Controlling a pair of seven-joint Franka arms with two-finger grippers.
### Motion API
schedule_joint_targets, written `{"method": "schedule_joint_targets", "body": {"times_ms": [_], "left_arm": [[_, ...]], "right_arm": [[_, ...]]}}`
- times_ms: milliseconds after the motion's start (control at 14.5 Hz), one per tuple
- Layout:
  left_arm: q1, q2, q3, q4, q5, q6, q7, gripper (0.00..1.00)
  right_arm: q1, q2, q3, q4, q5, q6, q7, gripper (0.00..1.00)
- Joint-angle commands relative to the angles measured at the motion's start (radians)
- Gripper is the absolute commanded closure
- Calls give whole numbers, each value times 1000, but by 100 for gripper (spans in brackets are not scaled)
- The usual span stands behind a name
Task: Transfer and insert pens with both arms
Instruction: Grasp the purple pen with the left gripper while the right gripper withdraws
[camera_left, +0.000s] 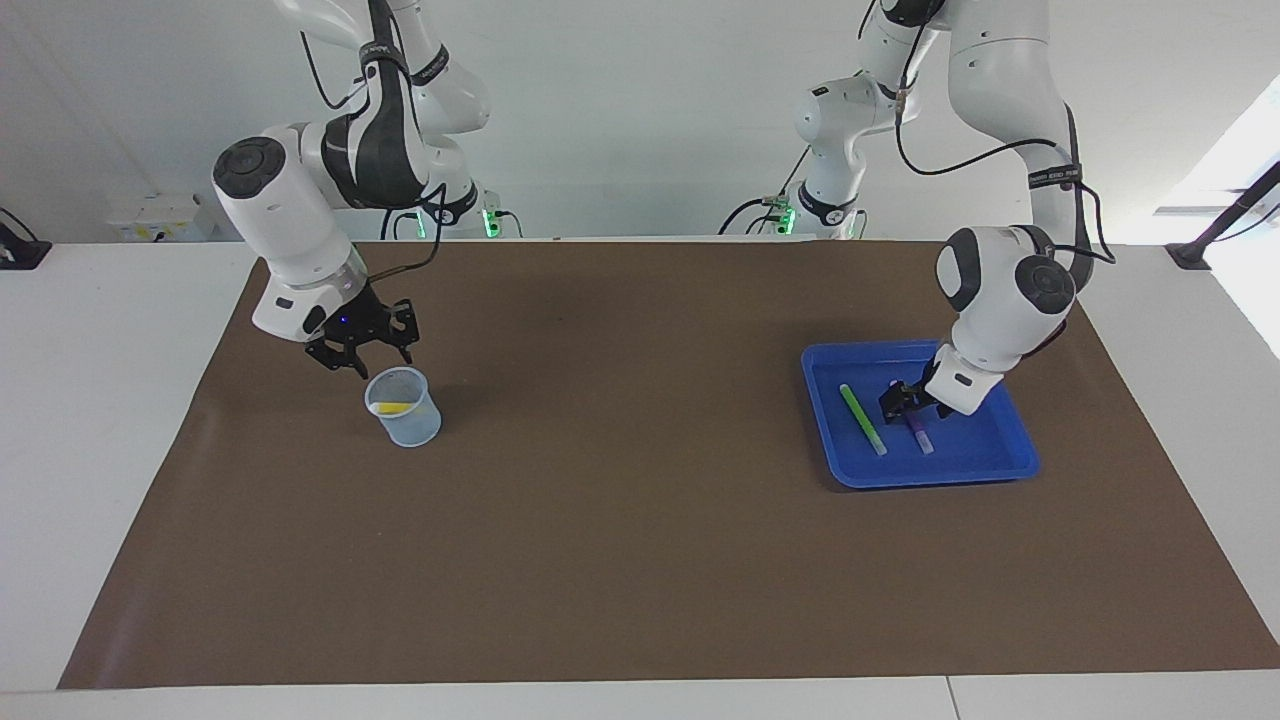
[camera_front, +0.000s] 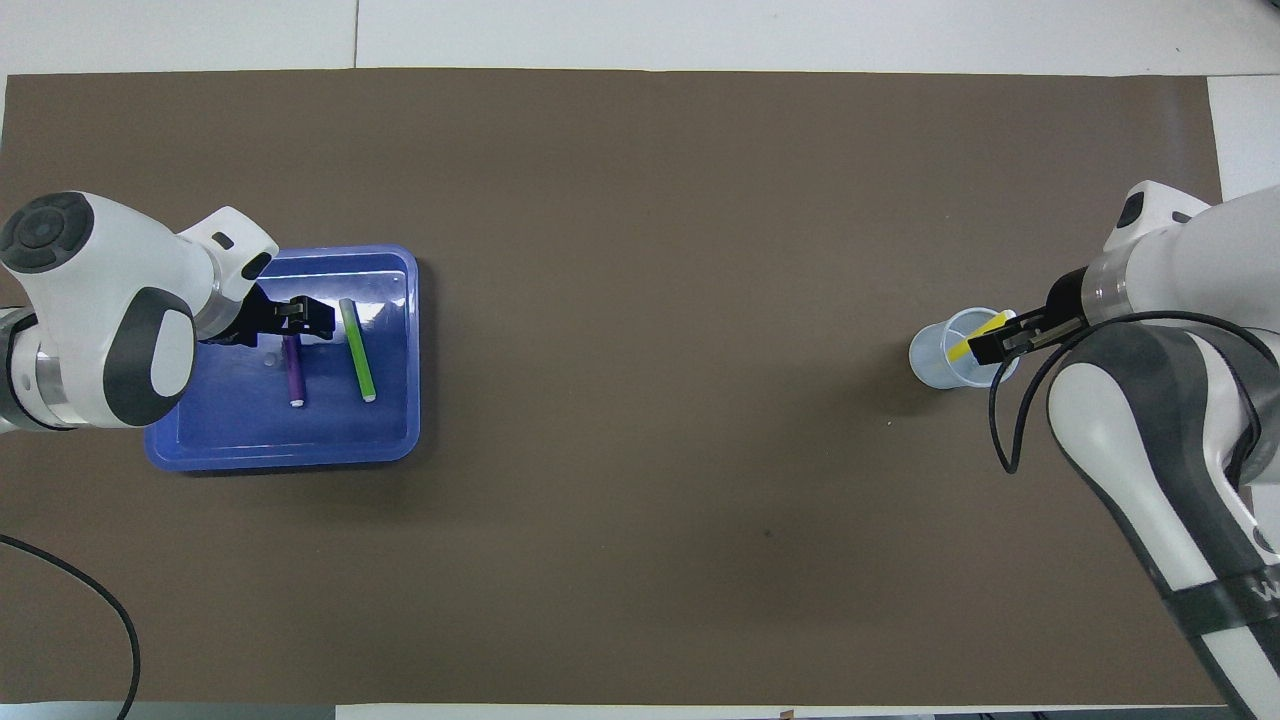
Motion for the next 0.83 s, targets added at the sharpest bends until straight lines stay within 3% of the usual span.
{"method": "schedule_joint_targets", "body": {"times_ms": [0, 138, 346, 553, 761], "left_arm": [[-7, 14, 5, -4, 26, 22, 34, 7], [-9, 25, 5, -4, 39, 22, 34, 11], [-7, 29, 5, -4, 65, 21, 35, 14], [-7, 28, 5, -7, 65, 21, 34, 20], [-3, 28, 5, -15, 65, 24, 34, 50]], "right_arm": [[44, 3, 11, 63, 54, -31, -12, 0], [70, 1, 12, 94, 171, -37, 17, 0], [116, 3, 12, 111, 389, -43, 269, 0], [190, -8, 12, 114, 519, -34, 497, 0], [262, -13, 12, 114, 544, -25, 664, 0]]}}
